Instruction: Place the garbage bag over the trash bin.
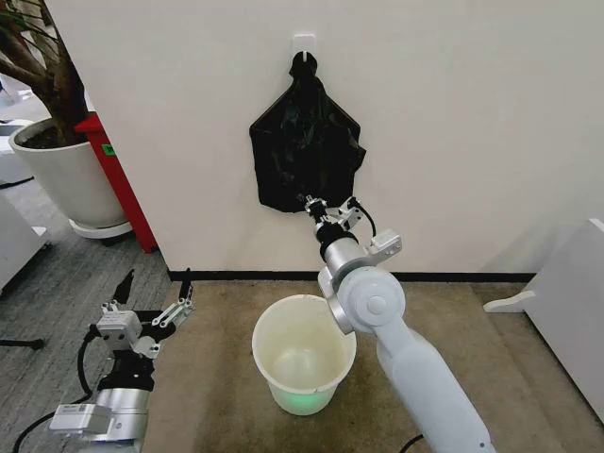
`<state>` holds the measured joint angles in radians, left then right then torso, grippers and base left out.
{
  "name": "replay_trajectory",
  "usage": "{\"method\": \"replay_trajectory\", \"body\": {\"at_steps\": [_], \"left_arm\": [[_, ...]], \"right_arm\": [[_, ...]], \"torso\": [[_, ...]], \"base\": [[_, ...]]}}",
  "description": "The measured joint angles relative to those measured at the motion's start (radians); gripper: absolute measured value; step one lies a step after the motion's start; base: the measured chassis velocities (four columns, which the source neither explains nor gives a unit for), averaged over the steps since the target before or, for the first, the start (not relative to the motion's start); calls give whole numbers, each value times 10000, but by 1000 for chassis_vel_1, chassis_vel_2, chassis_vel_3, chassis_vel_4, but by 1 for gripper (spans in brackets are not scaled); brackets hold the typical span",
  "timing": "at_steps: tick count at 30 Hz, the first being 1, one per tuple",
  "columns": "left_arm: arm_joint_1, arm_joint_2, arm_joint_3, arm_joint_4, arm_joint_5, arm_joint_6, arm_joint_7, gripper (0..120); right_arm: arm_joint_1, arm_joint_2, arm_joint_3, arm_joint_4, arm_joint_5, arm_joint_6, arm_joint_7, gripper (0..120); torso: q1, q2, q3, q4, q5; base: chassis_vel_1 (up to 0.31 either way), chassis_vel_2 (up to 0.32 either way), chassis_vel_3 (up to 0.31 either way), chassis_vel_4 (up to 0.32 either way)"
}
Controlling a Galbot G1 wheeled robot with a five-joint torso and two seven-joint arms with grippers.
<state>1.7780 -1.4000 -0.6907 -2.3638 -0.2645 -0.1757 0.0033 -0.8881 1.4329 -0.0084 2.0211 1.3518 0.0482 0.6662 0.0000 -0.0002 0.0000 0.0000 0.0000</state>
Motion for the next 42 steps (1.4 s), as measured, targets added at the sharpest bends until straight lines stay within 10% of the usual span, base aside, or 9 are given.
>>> {"method": "replay_trajectory", "body": {"at_steps": [30, 42], "left_arm": [[-163, 146, 56, 276, -27, -42, 63, 100], [-1342, 1853, 164, 192, -970, 949, -338, 100]], "right_arm": [[-877, 132, -98, 146, -636, -93, -196, 0], [84, -453, -383, 618, -842, -437, -647, 0]], "torso": [[0, 1, 0, 0, 0], [0, 1, 0, -1, -1]], "base": [[0, 0, 0, 0], [0, 0, 0, 0]]}}
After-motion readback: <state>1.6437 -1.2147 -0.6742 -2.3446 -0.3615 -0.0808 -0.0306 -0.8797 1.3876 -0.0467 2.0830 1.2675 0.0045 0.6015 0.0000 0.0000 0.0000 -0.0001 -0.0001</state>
